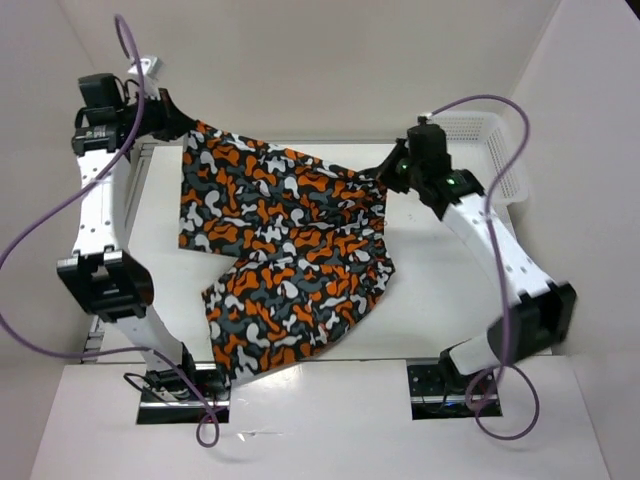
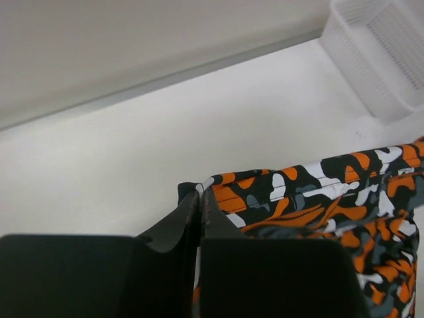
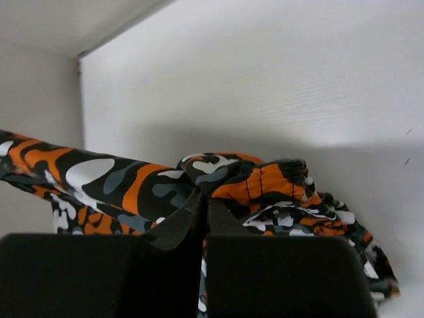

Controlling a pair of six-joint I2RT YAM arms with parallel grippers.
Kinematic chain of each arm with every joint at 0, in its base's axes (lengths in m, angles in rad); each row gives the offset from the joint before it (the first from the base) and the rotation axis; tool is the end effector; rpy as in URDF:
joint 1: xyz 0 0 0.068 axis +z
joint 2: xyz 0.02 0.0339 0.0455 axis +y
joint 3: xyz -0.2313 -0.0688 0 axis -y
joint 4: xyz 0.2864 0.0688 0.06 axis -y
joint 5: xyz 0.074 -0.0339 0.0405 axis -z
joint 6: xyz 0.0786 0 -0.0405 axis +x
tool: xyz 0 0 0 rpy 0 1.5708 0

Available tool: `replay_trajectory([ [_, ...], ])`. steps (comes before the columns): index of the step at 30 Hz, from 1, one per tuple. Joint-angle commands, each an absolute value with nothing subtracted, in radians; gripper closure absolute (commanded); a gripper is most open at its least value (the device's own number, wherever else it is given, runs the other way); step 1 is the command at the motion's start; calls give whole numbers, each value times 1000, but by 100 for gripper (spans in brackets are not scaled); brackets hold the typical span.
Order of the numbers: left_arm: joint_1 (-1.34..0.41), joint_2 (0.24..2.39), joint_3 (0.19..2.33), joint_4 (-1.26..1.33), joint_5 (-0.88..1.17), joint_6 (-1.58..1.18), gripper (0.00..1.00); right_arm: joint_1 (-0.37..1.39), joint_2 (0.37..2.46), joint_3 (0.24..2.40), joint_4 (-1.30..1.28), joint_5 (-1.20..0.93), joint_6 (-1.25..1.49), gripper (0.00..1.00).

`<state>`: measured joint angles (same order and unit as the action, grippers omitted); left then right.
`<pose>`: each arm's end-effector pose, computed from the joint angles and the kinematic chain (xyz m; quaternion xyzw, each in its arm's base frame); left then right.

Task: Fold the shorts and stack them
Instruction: Fold the shorts

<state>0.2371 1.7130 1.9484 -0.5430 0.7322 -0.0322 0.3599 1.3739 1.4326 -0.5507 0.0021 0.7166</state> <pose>0.4435 0.0531 0.4275 0.1083 0.7752 -0.2310 0.5780 0.3666 0.1378 0.3449 0.1527 0.8443 0.2625 0.4415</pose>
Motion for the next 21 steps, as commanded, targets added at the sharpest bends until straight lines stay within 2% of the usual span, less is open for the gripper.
replay_trajectory([
  [1, 249, 1771, 1976, -407, 606, 0, 100, 293, 1565, 1454, -477, 31, 680, 100],
  [7, 249, 1959, 2138, -478, 606, 0, 100, 238, 1926, 1756, -500, -95, 658, 100],
  [11, 249, 1942, 2117, -479, 626, 0, 100, 238, 2014, 1853, -532, -127, 647, 100],
  [15, 249, 1815, 1894, -425, 637, 0, 100, 238, 1968, 1769, -488, -158, 647, 100],
  [21, 239, 1470, 1381, -362, 661, 0, 100, 229, 1803, 1502, -431, -225, 632, 100],
])
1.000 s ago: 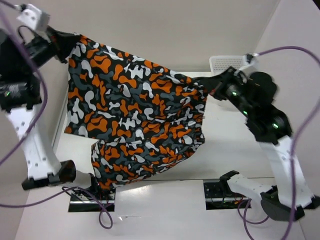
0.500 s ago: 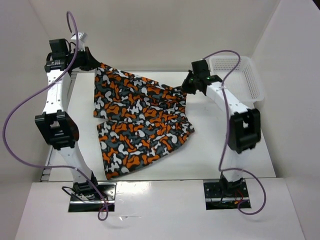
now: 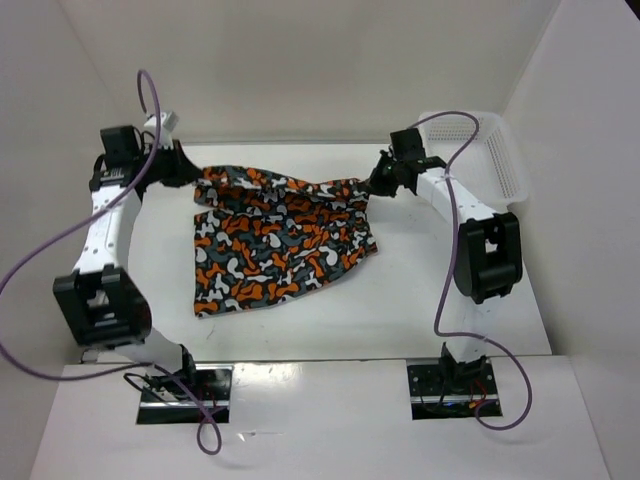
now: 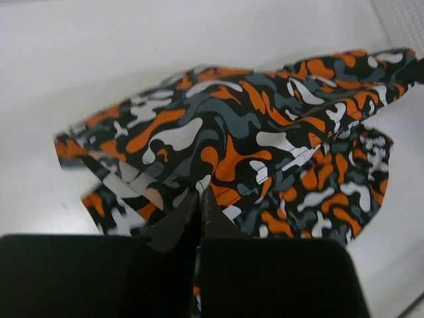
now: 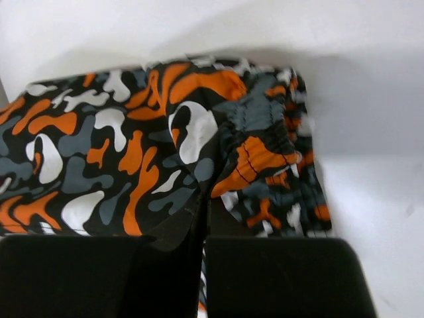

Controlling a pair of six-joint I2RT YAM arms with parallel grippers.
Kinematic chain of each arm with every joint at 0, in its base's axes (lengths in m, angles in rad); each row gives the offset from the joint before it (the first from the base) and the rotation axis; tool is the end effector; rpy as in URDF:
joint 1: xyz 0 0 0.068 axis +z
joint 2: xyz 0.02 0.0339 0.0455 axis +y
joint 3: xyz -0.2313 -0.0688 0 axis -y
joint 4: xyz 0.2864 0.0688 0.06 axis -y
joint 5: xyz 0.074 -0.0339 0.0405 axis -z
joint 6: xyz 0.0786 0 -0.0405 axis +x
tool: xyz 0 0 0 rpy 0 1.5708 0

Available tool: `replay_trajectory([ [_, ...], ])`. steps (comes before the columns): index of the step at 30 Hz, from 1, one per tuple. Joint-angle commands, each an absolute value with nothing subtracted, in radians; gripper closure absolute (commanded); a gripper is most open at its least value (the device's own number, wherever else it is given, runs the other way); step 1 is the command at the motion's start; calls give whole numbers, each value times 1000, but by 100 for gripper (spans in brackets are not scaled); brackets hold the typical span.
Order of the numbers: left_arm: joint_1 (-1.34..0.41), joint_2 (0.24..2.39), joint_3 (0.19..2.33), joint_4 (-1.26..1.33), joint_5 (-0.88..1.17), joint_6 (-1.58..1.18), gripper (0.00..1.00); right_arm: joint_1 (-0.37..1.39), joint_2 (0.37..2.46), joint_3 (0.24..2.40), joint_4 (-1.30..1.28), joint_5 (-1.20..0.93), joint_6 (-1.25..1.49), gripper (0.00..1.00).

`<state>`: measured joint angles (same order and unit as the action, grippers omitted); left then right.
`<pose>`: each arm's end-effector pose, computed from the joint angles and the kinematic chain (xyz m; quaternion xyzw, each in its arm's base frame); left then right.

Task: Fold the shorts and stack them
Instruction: Fold the shorts

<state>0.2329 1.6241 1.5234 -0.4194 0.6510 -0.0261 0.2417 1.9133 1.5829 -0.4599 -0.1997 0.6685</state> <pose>0.4408 0.0556 0.3075 0.0532 0.8336 -0.2261 0.5012 0.4762 0.1335 0.1879 0.1578 0.9074 0.2492 0.2995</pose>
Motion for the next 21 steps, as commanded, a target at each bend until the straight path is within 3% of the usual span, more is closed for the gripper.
replay_trajectory([
  [1, 239, 1430, 1326, -362, 661, 0, 100, 229, 1784, 1484, -431, -239, 632, 100],
  [7, 249, 1143, 1034, -374, 693, 0, 100, 250, 1611, 1339, -463, -253, 600, 100],
  [21, 258, 773, 832, -642, 638, 0, 100, 307, 1188, 987, -549, -212, 661, 100],
])
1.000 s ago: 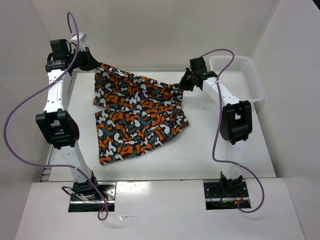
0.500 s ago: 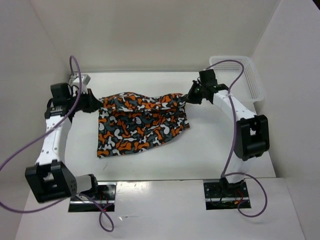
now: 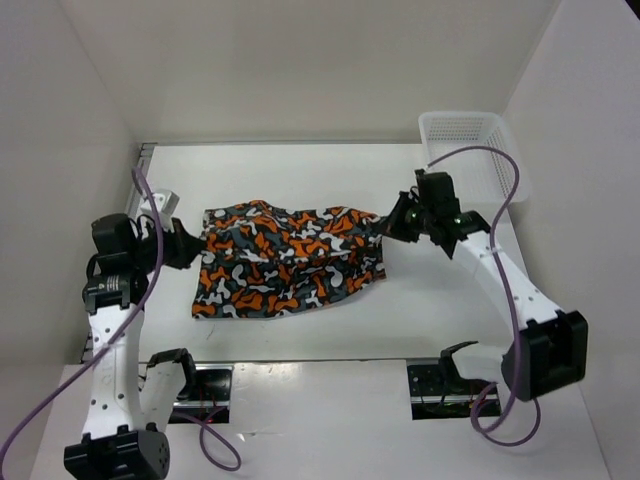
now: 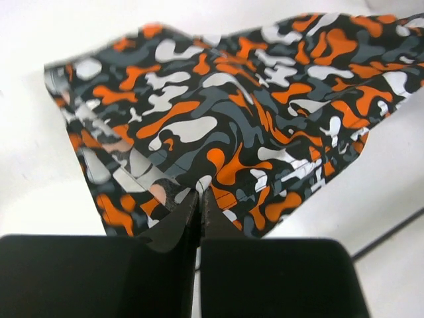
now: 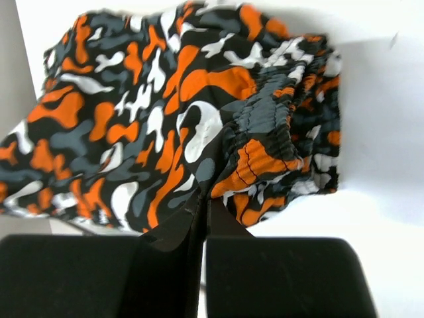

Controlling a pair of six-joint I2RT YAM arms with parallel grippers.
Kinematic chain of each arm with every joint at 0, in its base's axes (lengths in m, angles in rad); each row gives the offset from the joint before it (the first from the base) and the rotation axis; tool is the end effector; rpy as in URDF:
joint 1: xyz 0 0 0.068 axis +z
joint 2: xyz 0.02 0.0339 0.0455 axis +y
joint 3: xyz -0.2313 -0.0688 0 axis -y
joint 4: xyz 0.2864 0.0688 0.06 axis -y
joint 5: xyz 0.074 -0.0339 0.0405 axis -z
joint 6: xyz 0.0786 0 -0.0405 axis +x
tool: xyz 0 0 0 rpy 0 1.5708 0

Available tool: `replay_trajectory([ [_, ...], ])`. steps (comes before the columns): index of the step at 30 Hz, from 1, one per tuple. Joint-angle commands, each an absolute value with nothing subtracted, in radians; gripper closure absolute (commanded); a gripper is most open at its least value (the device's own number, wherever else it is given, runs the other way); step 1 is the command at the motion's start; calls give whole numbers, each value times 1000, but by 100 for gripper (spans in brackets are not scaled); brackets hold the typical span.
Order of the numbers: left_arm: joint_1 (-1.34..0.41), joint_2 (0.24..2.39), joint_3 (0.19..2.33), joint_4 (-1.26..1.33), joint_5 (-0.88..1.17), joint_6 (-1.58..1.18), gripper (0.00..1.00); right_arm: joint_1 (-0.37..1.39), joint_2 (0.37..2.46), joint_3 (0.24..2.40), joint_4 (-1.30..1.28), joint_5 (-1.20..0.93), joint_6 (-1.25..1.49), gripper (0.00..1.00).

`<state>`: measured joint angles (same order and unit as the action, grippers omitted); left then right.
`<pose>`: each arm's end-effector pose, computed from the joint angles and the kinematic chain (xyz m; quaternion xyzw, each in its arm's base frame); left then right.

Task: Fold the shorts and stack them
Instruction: Fold the shorts

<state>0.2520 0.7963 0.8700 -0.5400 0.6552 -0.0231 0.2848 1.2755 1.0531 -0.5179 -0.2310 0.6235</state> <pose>0.2649 0.0188 0.2985 0.0567 0.8216 -0.2154 0.5247 0.3370 0.1174 0.2286 0.1074 0.9038 0.2706 0.3138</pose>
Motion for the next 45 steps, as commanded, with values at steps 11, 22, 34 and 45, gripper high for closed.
replay_trajectory([
  [11, 258, 721, 696, -653, 566, 0, 100, 339, 945, 676, -518, -212, 888, 100],
  [22, 258, 755, 765, -712, 526, 0, 100, 390, 945, 634, -506, -244, 899, 100],
  [34, 236, 425, 597, -778, 477, 0, 5, 592, 974, 578, -563, -230, 948, 10],
  [45, 189, 800, 752, -588, 569, 0, 35, 482, 899, 747, -643, 60, 1034, 0],
])
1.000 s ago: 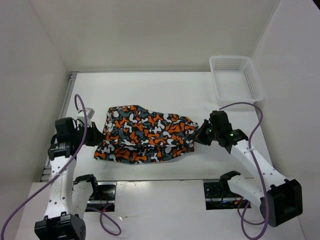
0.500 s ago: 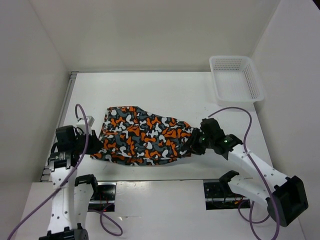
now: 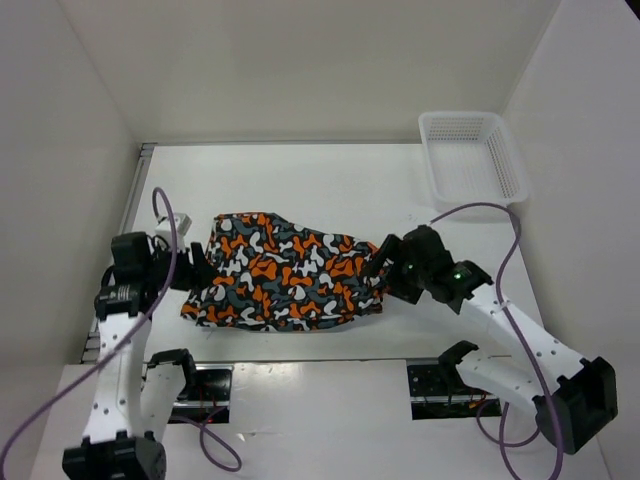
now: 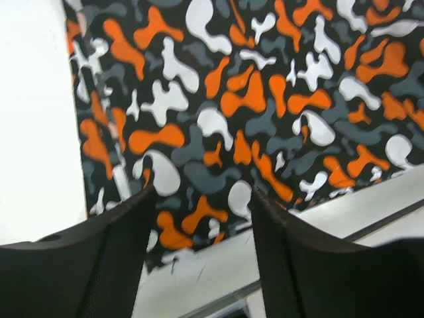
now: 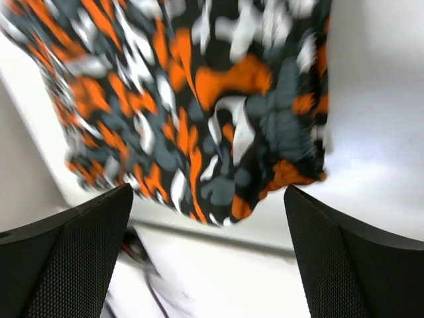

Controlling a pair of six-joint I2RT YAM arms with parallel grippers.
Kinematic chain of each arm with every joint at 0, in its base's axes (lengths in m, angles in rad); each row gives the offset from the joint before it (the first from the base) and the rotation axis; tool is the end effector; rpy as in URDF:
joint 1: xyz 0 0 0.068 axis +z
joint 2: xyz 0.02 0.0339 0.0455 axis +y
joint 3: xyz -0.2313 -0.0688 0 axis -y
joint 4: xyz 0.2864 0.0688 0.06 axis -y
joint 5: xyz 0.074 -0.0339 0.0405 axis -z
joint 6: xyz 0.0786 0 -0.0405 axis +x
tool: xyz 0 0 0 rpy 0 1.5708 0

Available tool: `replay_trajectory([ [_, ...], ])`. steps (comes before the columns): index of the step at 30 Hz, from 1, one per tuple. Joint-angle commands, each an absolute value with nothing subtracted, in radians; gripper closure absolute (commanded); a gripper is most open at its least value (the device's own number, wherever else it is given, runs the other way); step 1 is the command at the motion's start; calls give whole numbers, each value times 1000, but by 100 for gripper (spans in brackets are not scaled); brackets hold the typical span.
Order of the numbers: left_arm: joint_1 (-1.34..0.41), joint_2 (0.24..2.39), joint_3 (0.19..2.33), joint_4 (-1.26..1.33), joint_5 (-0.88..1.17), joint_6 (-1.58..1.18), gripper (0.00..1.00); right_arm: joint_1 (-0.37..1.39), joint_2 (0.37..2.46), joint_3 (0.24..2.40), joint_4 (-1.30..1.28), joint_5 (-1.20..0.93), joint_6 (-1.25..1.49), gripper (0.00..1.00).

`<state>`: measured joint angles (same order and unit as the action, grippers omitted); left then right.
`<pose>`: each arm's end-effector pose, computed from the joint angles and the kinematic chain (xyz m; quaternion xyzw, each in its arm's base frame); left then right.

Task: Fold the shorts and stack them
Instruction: Fold the shorts

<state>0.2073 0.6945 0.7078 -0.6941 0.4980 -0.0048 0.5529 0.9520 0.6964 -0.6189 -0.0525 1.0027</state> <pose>0.2416 0.0125 0.2353 0.0129 0.8811 -0.1791 0.4375 0.2326 0.1484 0.1706 0.2008 0.9180 0.2569 0.2257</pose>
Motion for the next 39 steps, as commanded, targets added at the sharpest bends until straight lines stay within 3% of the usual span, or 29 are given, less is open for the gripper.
replay_trajectory([
  [1, 180, 845, 767, -578, 569, 0, 38, 438, 887, 727, -632, -4, 1019, 1],
  [3, 134, 954, 813, -558, 543, 0, 39, 300, 865, 695, -600, -85, 968, 4],
  [5, 103, 1020, 836, -504, 532, 0, 38, 232, 865, 672, -552, -198, 942, 15],
  [6, 74, 1041, 836, -483, 532, 0, 38, 195, 877, 658, -531, -237, 921, 24],
  [7, 61, 1087, 836, -467, 532, 0, 37, 184, 896, 658, -491, -302, 911, 50],
  [9, 17, 1152, 836, -420, 541, 0, 37, 196, 955, 681, -471, -311, 882, 69],
  [11, -9, 1183, 812, -387, 541, 0, 37, 219, 992, 693, -471, -311, 873, 80],
  [16, -11, 1229, 775, -402, 448, 0, 37, 368, 1078, 631, -399, -305, 914, 94],
  [23, 29, 1252, 744, -411, 457, 0, 35, 581, 1337, 571, -321, -118, 1017, 100],
  [27, 38, 1296, 778, -422, 457, 0, 35, 607, 1445, 644, -365, -32, 997, 100],
  [30, 38, 1308, 801, -443, 442, 0, 35, 618, 1364, 739, -469, 61, 977, 100],
  [32, 38, 1308, 811, -454, 413, 0, 35, 618, 1254, 800, -515, 103, 968, 94],
  [36, 38, 1321, 811, -454, 394, 0, 32, 537, 1108, 784, -546, 95, 968, 62],
  [37, 38, 1321, 811, -454, 394, 0, 32, 511, 1086, 764, -546, 62, 968, 37],
  [39, 38, 1351, 811, -454, 345, 0, 31, 433, 1045, 700, -535, 31, 956, 21],
])
